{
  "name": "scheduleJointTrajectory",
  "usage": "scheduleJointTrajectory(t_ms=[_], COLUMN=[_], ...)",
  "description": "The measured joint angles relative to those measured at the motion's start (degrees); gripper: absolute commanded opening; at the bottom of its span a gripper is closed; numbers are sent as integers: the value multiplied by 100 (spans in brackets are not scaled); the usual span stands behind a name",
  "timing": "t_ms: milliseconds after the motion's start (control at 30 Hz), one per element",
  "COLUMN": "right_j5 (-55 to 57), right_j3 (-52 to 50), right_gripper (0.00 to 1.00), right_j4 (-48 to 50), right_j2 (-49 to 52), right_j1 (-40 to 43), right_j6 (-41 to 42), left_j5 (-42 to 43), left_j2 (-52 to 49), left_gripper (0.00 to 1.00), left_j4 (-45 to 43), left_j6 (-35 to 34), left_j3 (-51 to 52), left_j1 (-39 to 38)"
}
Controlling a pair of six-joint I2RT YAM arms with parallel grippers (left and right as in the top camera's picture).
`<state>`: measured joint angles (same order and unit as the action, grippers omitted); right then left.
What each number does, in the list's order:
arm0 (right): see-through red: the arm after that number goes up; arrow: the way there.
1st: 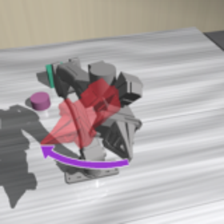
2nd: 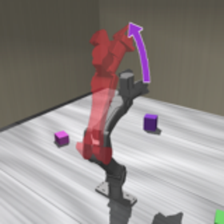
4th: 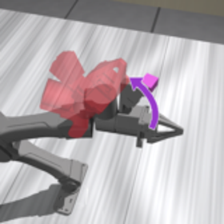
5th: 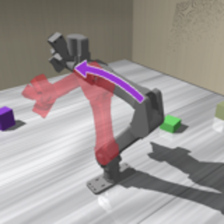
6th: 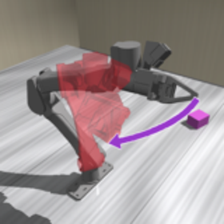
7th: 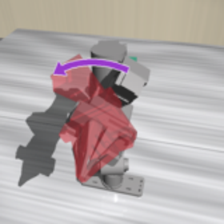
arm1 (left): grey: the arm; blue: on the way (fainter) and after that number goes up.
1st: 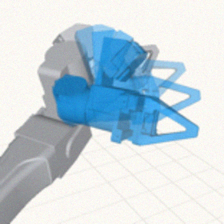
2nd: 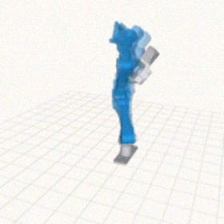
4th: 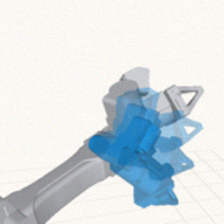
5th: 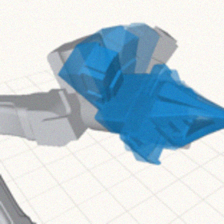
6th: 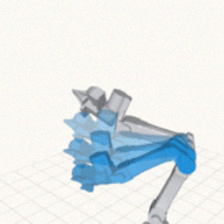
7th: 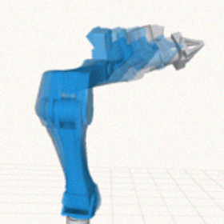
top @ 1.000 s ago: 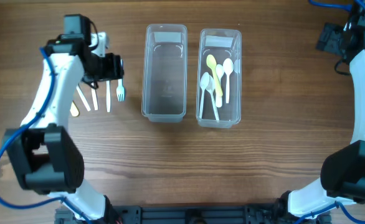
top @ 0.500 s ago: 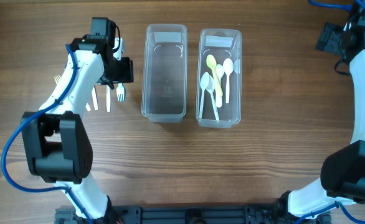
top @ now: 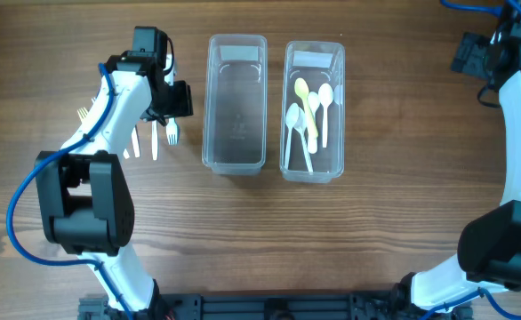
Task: Pack container
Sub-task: 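Position the left gripper over the light-blue fork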
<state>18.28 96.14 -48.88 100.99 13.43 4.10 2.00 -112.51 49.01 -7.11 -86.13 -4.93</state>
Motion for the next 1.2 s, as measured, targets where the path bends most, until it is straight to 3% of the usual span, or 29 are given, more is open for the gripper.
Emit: scheduleJointTrajectory(t_ms=[67,300,367,433,500,533,633,800,1000,1200], right_j5=[0,0,0,0,0,0,0,0,0,0], right_j3=[0,0,0,0,0,0,0,0,0,0], right_gripper=[100,100,100,100,100,100,100,100,100,100], right_j4=[2,0,0,0,0,0,0,0,2,2], right_j2=[0,0,0,0,0,0,0,0,0,0], right_j1=[0,0,0,0,0,0,0,0,0,0], right_j6=[0,0,0,0,0,0,0,0,0,0], left_j5=[2,2,2,2,2,2,0,-68,-190,-608], left_j2=[0,0,0,0,0,0,0,0,0,0], left_gripper=[64,57,83,99,99,95,71,50,38,37], left_j4=[-68,-153,-155,-179,-195,-195,-192,-133,-127,-131], left_j6=[-35,-55,-55,-37,-55,-79,-59,-90,-107,-310], left_j3=[2,7,9,13,13,13,13,15,13,22], left_j1=[0,2,4,7,7,7,7,7,7,7])
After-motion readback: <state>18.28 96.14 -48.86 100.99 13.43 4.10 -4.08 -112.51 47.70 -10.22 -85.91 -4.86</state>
